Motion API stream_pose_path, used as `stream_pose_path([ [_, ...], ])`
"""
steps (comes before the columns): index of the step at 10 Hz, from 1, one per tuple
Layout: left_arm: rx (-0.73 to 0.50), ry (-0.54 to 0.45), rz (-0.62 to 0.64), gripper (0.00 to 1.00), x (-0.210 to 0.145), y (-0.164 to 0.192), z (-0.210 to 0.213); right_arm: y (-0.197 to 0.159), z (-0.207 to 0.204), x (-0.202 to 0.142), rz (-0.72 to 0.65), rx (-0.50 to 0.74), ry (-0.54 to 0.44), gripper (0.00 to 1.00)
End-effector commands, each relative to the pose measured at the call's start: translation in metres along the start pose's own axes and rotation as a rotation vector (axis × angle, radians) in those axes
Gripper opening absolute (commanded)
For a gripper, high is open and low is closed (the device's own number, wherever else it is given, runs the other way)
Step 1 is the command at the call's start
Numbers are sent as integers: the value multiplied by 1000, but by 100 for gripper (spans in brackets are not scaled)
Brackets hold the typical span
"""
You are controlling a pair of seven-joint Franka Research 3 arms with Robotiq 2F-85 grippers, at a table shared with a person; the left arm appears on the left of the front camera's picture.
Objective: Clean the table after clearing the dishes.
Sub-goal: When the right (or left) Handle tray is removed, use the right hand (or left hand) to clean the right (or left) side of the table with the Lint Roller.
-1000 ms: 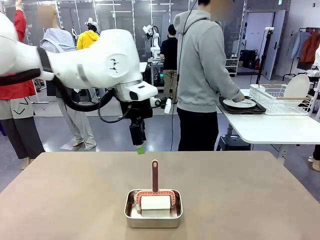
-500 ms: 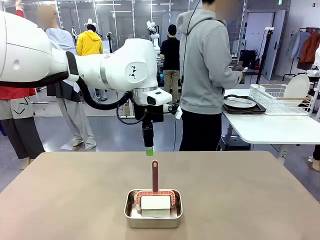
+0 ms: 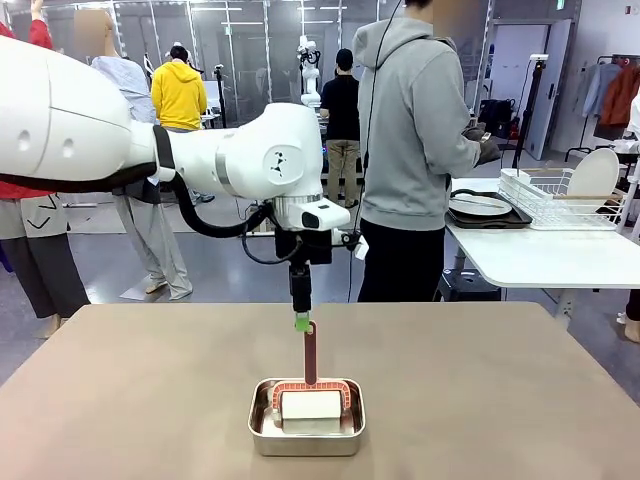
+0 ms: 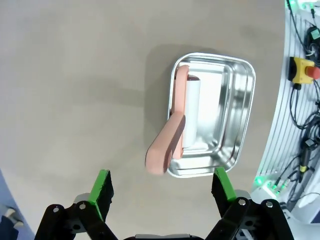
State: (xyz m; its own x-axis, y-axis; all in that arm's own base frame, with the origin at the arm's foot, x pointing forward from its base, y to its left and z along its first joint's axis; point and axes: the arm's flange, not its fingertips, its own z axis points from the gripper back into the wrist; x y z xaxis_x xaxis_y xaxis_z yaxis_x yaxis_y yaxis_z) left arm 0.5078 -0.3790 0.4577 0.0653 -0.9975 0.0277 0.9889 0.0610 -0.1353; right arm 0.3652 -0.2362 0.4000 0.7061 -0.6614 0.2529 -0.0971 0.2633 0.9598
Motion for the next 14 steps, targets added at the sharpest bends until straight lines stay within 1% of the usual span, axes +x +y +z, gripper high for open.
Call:
stream_pose_path([
  [1,-71,-5,1,100,2,-5,-12,3,2,-1,2,-5,14,100],
  [3,-82,15,-6,100,1,-6,-30,3,2,-1,2,-5,14,100],
  [5,-112,-8,-16,100,0,-6,-43,3,2,-1,2,-5,14,100],
  [7,-131,-4,-27,100,0,-6,-51,3,2,-1,2,-5,14,100],
  [8,-137,-30,-33,100,0,-7,-52,3,2,-1,2,-5,14,100],
  [9,-138,-47,-51,72,0,-7,-53,3,2,-1,2,-5,14,100],
  [10,-132,-44,-59,47,2,-7,-54,3,2,-1,2,-5,14,100],
  [11,-137,-36,-61,15,2,-8,-54,3,2,-1,2,-5,14,100],
  [12,-141,-33,-42,0,2,-7,-53,3,2,-1,2,-5,14,100],
  [13,-156,-60,-51,0,2,-7,-52,3,2,-1,2,-5,14,100],
  [14,-160,-67,-57,0,2,-8,-51,3,2,-1,2,-5,14,100],
])
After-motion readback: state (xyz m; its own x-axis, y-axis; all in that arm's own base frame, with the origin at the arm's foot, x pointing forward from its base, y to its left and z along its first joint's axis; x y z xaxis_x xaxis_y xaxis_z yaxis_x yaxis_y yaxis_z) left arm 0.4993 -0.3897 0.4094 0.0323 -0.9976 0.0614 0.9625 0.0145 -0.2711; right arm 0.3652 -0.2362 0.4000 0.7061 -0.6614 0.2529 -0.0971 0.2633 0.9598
